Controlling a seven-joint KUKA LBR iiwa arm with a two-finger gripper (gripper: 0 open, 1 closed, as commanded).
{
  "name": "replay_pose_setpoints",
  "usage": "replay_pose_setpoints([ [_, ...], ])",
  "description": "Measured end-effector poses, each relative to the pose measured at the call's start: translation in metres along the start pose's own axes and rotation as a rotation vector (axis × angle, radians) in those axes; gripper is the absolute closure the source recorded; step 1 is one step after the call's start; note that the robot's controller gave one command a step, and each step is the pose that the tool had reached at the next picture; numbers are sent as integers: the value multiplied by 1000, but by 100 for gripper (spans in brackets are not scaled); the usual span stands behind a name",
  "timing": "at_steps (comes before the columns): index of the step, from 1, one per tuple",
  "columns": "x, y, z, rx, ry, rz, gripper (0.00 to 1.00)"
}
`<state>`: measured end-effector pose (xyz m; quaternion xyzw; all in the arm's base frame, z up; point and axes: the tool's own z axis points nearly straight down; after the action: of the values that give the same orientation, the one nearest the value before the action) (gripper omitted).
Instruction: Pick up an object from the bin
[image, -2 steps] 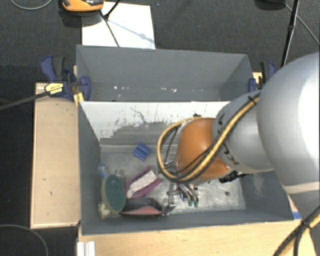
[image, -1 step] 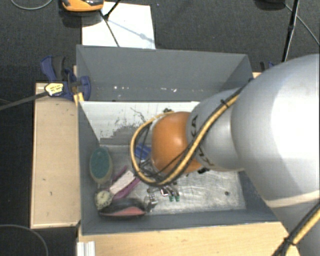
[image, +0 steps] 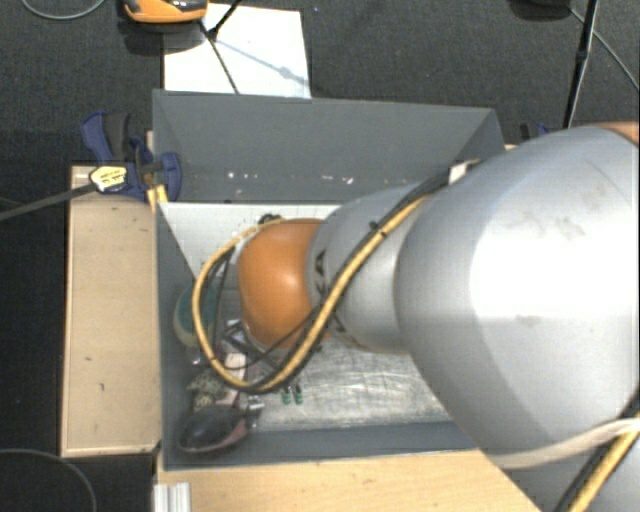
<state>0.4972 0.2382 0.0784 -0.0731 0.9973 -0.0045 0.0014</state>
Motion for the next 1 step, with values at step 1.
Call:
replay_pose_setpoints([
  [1, -27, -21, 8, -11, 0, 109, 0],
])
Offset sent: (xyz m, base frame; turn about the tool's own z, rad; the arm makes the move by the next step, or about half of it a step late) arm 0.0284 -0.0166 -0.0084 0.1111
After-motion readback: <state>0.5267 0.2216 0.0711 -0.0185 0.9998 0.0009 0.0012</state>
